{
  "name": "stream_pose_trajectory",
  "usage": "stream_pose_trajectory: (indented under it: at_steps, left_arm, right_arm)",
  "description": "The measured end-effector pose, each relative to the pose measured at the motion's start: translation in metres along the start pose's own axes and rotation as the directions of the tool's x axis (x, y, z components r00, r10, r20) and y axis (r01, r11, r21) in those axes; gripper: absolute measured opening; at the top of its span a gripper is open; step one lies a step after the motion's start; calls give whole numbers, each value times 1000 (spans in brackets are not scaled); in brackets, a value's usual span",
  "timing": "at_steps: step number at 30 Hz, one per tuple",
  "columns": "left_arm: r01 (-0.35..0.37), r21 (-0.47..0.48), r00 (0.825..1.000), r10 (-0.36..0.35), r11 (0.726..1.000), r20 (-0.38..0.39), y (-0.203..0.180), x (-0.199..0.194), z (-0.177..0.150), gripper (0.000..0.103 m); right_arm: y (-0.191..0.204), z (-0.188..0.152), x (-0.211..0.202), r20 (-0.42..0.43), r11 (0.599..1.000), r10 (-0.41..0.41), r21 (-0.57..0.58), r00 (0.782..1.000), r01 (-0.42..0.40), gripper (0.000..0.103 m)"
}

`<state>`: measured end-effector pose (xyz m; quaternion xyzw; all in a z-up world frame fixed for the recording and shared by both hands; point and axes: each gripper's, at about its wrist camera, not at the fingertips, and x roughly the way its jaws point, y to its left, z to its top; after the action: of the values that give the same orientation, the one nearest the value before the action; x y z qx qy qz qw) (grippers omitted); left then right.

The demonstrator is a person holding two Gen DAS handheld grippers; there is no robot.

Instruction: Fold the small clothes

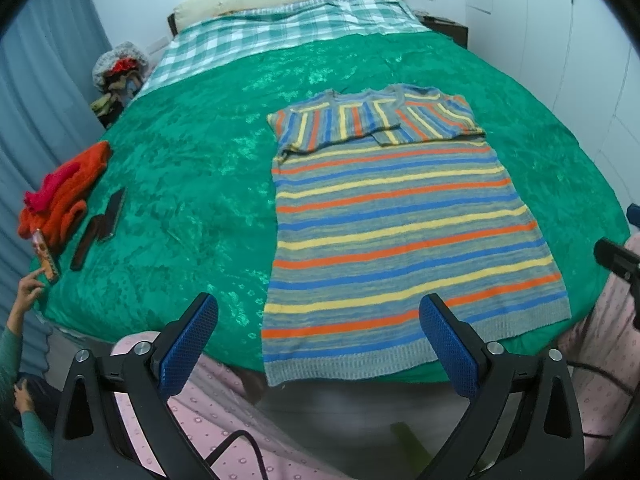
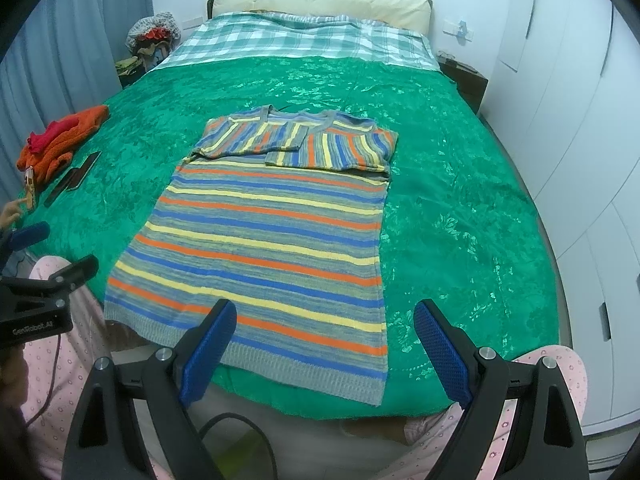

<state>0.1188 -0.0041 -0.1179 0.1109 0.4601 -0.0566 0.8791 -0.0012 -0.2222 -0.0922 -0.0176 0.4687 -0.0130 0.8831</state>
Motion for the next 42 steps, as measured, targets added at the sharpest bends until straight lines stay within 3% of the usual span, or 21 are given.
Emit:
stream_pose_trajectory:
  at_steps: [3, 6, 8, 10, 12, 15, 18, 22, 26, 28, 30, 32, 34, 36, 39, 42]
  left_arm:
    - [23, -52, 993, -29, 998, -114, 17, 40, -10, 103]
    - [-16, -73, 964, -4, 997, -266, 34, 92, -30, 102]
    - [-56, -46, 941, 38, 997, -335, 36, 116, -40, 101]
    - [-47, -74, 915, 14, 996, -402, 38, 131, -46, 101]
    - [-9, -113, 908, -39, 994, -418, 38, 135, -47, 101]
    - [-3, -114, 909, -45, 993, -415, 31, 136, -45, 101]
    - [30, -147, 892, -93, 989, -442, 26, 144, -47, 100]
    - [68, -179, 887, -141, 982, -440, 24, 141, -46, 93]
    - [53, -218, 893, -144, 975, -426, 28, 138, -46, 94]
    - [31, -227, 909, -122, 973, -398, 29, 130, -44, 94]
    - [21, -247, 942, -102, 969, -320, 32, 113, -39, 95]
    - [46, -281, 966, -114, 959, -231, 35, 96, -35, 98]
    - [90, -310, 983, -135, 946, -126, 35, 77, -32, 100]
    - [131, -325, 985, -161, 937, -67, 38, 67, -34, 102]
    - [171, -324, 982, -186, 931, -16, 51, 60, -36, 102]
    - [171, -289, 985, -171, 942, 25, 50, 57, -32, 102]
  right_arm:
    - [-20, -3, 10, -27, 1000, -15, 20, 1000, 16, 89]
    - [-68, -13, 40, -149, 990, -12, 138, 989, 33, 89]
    - [-95, -23, 63, -231, 973, 60, 230, 971, -5, 89]
    - [-109, -33, 86, -304, 950, 168, 305, 938, -71, 89]
    - [-117, -44, 105, -351, 927, 227, 364, 908, -92, 89]
    - [-116, -50, 117, -363, 916, 264, 386, 894, -113, 89]
    - [-113, -55, 131, -389, 904, 305, 407, 869, -135, 89]
    - [-109, -63, 138, -397, 887, 349, 433, 849, -162, 89]
    - [-118, -66, 135, -357, 872, 337, 468, 871, -145, 89]
    - [-120, -61, 122, -292, 876, 298, 462, 909, -139, 89]
    - [-123, -53, 99, -178, 887, 217, 446, 960, -118, 89]
    - [-121, -49, 79, -85, 903, 138, 420, 987, -90, 89]
    - [-116, -45, 65, -22, 917, 92, 393, 996, -76, 89]
    - [-108, -41, 56, 26, 934, 78, 349, 997, -83, 90]
    - [-95, -38, 49, 63, 952, 52, 300, 997, -68, 93]
    - [-88, -39, 47, 79, 960, 31, 276, 996, -52, 93]
